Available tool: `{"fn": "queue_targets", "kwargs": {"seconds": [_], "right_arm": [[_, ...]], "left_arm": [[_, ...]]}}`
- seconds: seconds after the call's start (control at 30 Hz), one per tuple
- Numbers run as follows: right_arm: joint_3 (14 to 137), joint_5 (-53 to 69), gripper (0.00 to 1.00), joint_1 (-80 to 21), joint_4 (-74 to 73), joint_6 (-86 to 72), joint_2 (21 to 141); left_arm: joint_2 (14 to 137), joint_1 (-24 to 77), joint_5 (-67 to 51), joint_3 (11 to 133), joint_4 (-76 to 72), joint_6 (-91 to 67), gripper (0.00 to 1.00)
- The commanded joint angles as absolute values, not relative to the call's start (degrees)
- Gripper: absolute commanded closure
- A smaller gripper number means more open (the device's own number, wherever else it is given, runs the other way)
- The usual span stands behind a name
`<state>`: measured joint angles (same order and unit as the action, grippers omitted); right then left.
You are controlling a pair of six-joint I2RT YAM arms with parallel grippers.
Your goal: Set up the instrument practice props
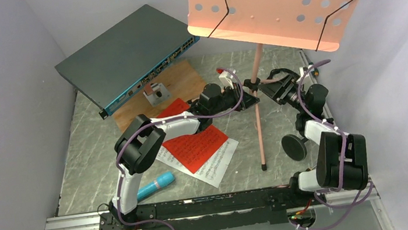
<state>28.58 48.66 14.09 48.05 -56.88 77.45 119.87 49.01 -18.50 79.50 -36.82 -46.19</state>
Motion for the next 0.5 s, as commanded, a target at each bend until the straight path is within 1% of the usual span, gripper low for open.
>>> {"fn": "queue_targets", "kwargs": {"seconds": [0.0, 0.07, 0.17, 0.23, 0.3, 0.4, 0.47], "right_arm": [[33.3, 45.7, 0.36, 13.2, 47.8, -53.7, 77.7], [34.7, 45.5, 0.51, 13.2, 46.4, -55.0, 79.2], [36.2, 45.3, 0.79, 13.3, 43.9, -58.3, 81.5], [37.1, 45.9, 0.94, 13.5, 41.2, -61.5, 83.3], [38.1, 47.0, 1.0, 13.7, 37.6, -65.6, 85.4], [38.0, 47.7, 1.0, 14.0, 32.9, -74.7, 88.1], [36.6, 47.9, 1.0, 14.2, 32.4, -83.0, 90.4]], "left_arm": [[124.3, 47.2, -17.8, 74.5, -18.2, -41.7, 1.0], [124.4, 47.2, -17.9, 74.7, -18.3, -41.6, 1.0], [124.2, 47.2, -17.9, 74.5, -18.1, -41.6, 1.0], [124.0, 47.2, -17.8, 74.4, -18.2, -41.5, 1.0], [124.2, 47.2, -18.0, 74.4, -18.3, -41.5, 1.0], [124.2, 47.2, -17.8, 74.3, -18.3, -41.6, 1.0], [124.5, 47.2, -18.0, 74.4, -18.6, -41.7, 1.0]]}}
